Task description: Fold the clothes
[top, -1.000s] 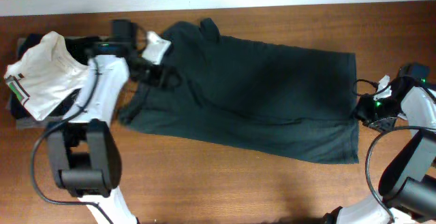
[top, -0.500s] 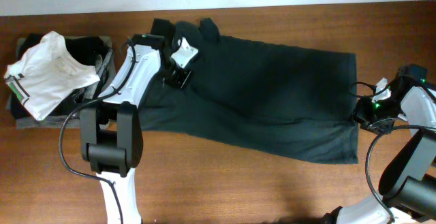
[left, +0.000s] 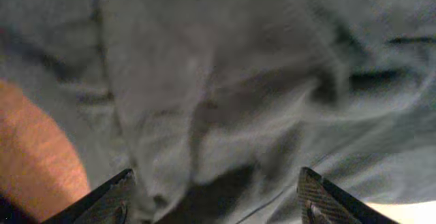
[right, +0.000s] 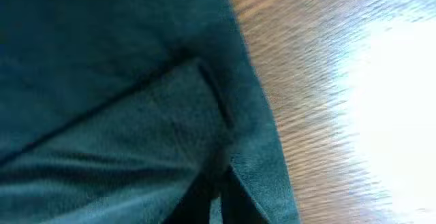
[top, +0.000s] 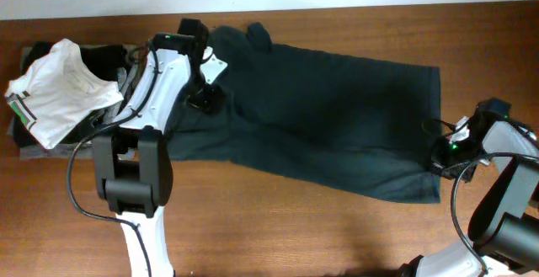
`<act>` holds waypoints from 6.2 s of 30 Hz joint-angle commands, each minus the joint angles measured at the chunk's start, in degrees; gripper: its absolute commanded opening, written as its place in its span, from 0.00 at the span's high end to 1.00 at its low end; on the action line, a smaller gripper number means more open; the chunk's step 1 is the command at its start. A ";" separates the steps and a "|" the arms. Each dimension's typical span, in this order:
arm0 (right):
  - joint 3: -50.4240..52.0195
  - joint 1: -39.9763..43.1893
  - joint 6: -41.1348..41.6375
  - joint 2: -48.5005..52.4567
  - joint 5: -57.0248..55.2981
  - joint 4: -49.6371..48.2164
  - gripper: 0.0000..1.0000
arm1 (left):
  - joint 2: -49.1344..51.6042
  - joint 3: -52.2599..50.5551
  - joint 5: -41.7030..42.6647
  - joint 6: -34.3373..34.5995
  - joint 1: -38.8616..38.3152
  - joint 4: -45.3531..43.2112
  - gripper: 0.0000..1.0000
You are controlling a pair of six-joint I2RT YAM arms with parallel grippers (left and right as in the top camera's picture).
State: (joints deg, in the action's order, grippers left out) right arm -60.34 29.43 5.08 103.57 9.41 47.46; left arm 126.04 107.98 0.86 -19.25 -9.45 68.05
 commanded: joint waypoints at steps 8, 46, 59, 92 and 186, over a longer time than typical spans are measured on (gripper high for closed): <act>-25.99 4.59 0.72 -6.38 14.16 15.13 0.48 | -0.07 16.85 10.64 3.61 4.48 11.19 0.25; -13.62 4.90 -0.37 -17.11 33.42 8.22 0.54 | -15.34 3.96 18.38 6.78 4.00 -11.47 0.41; -13.60 2.40 -0.37 -16.96 25.40 9.27 0.45 | 26.73 29.07 20.31 5.90 -6.38 -31.15 0.76; -13.60 2.45 -1.88 -16.96 24.37 10.80 0.50 | 28.33 60.08 9.62 15.10 -18.23 28.68 0.75; -31.71 -2.36 6.21 17.97 -20.48 44.92 0.95 | -0.72 2.73 8.13 4.70 10.05 28.70 0.99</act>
State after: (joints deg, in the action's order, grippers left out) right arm -92.44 26.98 9.74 122.61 -7.51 91.96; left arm 127.70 111.20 10.07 -15.49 0.40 96.49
